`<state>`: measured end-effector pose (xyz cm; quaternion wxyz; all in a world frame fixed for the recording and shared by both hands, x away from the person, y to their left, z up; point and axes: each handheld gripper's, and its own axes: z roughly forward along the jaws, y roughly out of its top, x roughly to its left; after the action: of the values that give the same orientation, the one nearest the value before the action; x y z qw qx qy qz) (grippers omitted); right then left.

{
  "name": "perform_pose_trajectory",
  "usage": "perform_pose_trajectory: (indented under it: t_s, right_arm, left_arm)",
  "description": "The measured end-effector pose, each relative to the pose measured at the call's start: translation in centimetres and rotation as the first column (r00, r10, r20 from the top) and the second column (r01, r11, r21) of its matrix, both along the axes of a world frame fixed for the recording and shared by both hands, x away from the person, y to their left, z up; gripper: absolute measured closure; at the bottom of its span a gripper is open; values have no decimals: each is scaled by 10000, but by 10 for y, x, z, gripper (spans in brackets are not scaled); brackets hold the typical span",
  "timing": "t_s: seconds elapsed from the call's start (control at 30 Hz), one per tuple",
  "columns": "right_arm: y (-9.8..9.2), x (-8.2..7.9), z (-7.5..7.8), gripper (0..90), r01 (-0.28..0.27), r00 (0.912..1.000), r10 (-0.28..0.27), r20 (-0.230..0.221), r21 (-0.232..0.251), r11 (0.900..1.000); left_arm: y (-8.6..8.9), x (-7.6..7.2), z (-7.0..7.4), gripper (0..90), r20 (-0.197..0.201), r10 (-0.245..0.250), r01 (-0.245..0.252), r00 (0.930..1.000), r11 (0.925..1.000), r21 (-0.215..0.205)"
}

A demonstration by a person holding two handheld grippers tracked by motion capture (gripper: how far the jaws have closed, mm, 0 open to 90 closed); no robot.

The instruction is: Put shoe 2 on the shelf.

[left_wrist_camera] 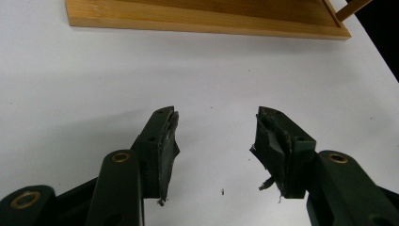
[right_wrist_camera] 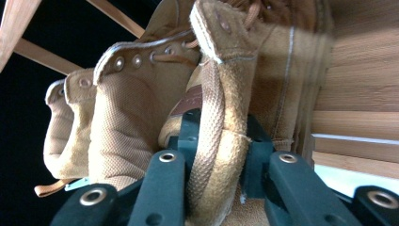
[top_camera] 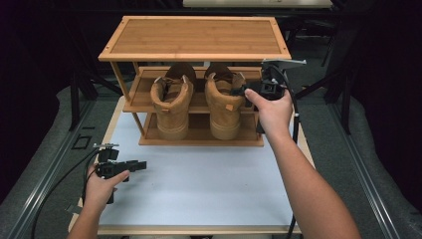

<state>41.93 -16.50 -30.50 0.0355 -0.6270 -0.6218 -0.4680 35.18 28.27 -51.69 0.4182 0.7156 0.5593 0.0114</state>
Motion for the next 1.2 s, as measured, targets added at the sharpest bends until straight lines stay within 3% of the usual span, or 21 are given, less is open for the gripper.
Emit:
perform_pose_trajectory:
  t_s: [0.17,0.47,0.63,0.73,0.87,0.97,1.0,1.1,1.2]
  right_arm:
    - [6,-2,-2,726,-104,9998,107,181,-159,9998]
    - [5,-6,0,582,-362,9989,376,283,-456,9983]
    - [8,-8,5,536,-343,9982,398,445,-1178,9924]
    - [5,-10,10,518,-430,9974,478,531,-878,9952]
    - [-1,-13,13,517,-610,9967,653,490,-841,9946]
    - [-5,-16,14,525,-655,9948,707,740,-701,9954]
    - [-11,-21,19,528,-733,9932,770,870,-454,9963]
    - [-20,-29,26,534,-799,9884,861,1254,-533,9954]
    - [-29,-34,27,548,-781,9853,872,1471,-662,9947]
  left_arm:
    - [1,0,0,483,23,25,-25,10000,10000,24]
    - [2,-1,2,481,86,87,-86,9999,9999,-61]
    - [2,-1,3,480,99,75,-75,9999,10000,-17]
    - [2,-1,3,480,93,67,-67,9999,10000,-1]
    - [1,-1,5,479,190,100,-99,9998,9999,-25]
    - [1,-1,6,481,255,74,-75,9996,10000,6]
    - [0,-1,8,486,339,16,-19,9994,10000,76]
    - [-4,0,16,515,710,-196,155,9973,9983,566]
    - [-6,1,28,560,1056,-373,317,9937,9980,538]
